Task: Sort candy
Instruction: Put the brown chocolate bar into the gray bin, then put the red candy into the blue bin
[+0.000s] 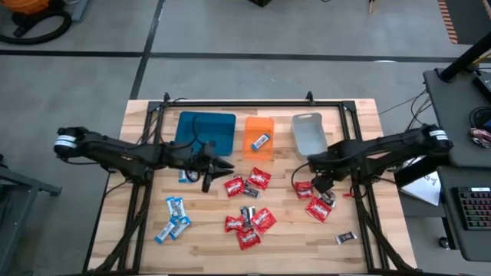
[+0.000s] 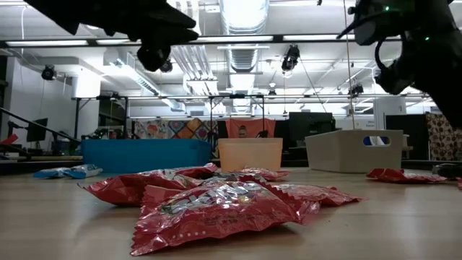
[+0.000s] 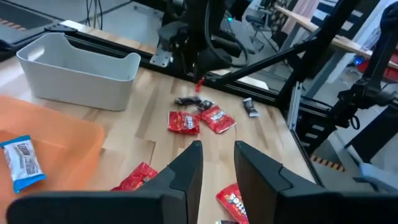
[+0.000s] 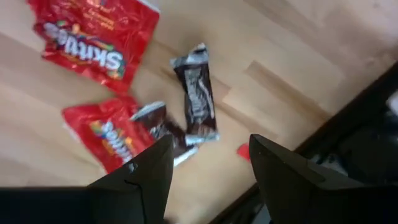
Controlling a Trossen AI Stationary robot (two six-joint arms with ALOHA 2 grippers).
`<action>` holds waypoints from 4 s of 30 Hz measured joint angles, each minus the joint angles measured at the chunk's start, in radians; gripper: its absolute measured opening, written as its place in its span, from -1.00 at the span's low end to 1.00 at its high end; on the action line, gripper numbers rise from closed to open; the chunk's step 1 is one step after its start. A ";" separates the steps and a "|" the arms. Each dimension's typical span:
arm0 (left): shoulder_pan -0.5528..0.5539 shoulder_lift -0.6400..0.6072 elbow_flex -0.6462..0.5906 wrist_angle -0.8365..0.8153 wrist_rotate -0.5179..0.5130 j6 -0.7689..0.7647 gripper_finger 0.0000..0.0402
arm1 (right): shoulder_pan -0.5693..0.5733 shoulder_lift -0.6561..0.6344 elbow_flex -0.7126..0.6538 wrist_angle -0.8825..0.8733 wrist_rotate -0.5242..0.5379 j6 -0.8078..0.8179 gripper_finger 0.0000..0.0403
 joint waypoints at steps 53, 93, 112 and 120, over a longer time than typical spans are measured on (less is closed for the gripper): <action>0.000 -0.021 -0.054 0.001 -0.090 -0.010 -0.62 | 0.025 0.092 0.132 0.274 0.249 -0.188 -0.89; 0.015 -0.020 0.085 -0.372 -0.197 0.081 -0.62 | -0.525 0.014 0.091 0.506 0.583 -0.634 -0.39; -0.134 0.357 0.084 -0.383 -0.261 0.062 0.06 | -0.410 -0.047 0.091 0.521 0.528 -0.643 -0.32; -0.159 0.484 0.084 -0.258 -0.259 0.046 0.08 | -0.394 -0.038 0.091 0.521 0.527 -0.629 -0.32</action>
